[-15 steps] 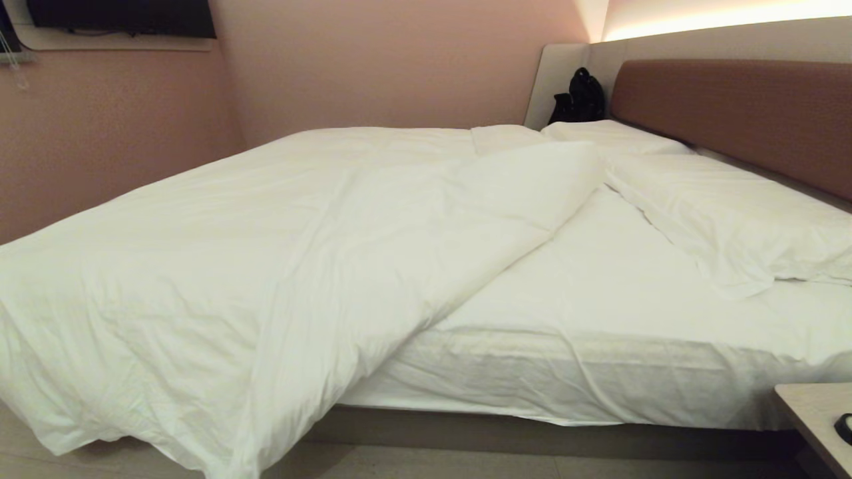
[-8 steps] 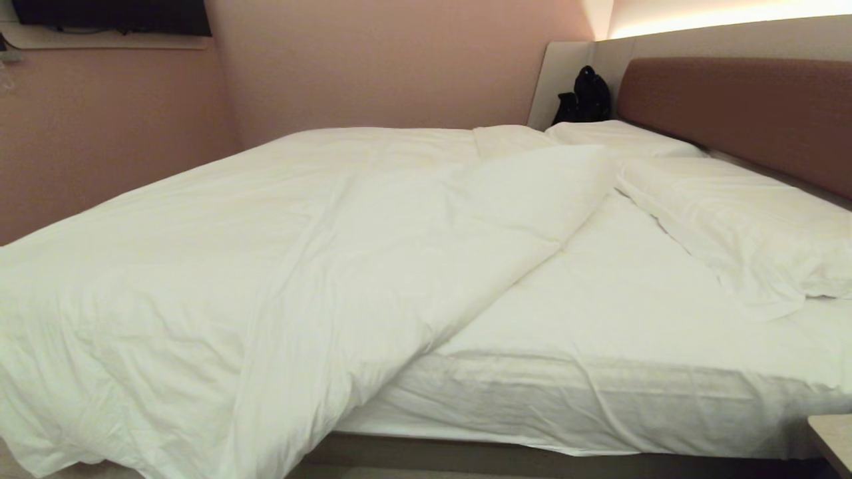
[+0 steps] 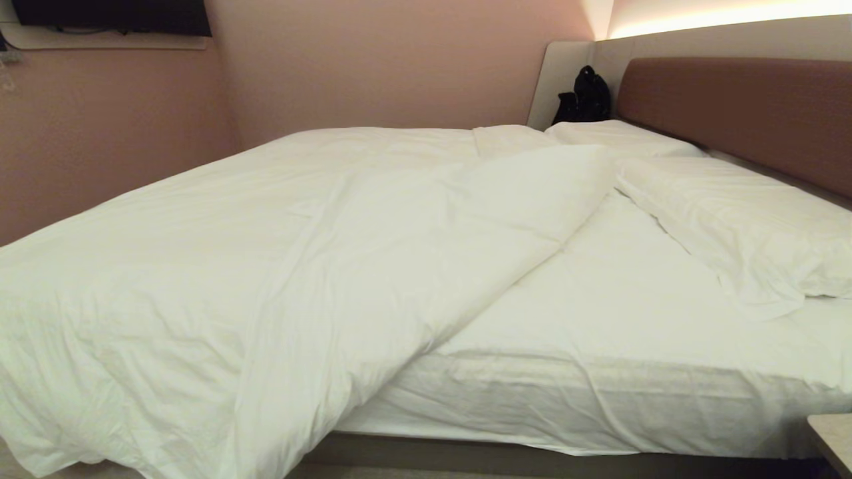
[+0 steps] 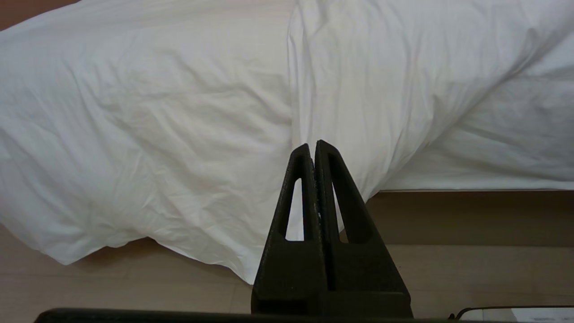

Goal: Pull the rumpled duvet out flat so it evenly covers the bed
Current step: Hold the folded corner of the quilt

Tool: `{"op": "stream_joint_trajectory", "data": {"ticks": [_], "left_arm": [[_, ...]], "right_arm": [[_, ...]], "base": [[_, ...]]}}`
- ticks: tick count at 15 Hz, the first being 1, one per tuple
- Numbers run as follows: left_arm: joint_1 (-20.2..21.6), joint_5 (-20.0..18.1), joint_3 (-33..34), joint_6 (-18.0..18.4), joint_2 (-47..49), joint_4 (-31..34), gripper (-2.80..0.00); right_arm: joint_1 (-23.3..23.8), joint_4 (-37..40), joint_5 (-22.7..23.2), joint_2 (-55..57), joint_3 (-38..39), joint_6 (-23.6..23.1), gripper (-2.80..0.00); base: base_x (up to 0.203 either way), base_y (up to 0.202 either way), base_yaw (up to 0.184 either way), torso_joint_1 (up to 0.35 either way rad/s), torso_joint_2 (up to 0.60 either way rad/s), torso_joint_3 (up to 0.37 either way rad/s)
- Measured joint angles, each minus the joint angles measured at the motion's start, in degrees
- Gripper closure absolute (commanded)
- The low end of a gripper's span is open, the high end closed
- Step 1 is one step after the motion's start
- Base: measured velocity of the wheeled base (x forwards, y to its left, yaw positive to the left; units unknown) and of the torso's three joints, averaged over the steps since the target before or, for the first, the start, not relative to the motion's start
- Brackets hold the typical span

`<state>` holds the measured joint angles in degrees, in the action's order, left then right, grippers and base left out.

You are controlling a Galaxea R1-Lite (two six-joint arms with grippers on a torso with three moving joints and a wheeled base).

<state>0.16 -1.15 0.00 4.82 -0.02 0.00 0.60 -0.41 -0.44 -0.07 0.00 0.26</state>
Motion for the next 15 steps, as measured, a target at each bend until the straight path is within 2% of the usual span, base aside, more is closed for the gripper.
{"op": "stream_joint_trajectory", "data": {"ticks": [11, 15], "left_arm": [[0.0, -0.1, -0.1, 0.0, 0.0, 0.0, 0.00], [0.0, -1.8, -5.1, -1.9, 0.0, 3.1, 0.00]], "right_arm": [[0.0, 0.0, 0.0, 0.0, 0.0, 0.0, 0.00], [0.0, 0.0, 0.0, 0.0, 0.0, 0.0, 0.00]], "base": [[0.000, 0.000, 0.000, 0.000, 0.00, 0.000], [0.000, 0.000, 0.000, 0.000, 0.00, 0.000]]}}
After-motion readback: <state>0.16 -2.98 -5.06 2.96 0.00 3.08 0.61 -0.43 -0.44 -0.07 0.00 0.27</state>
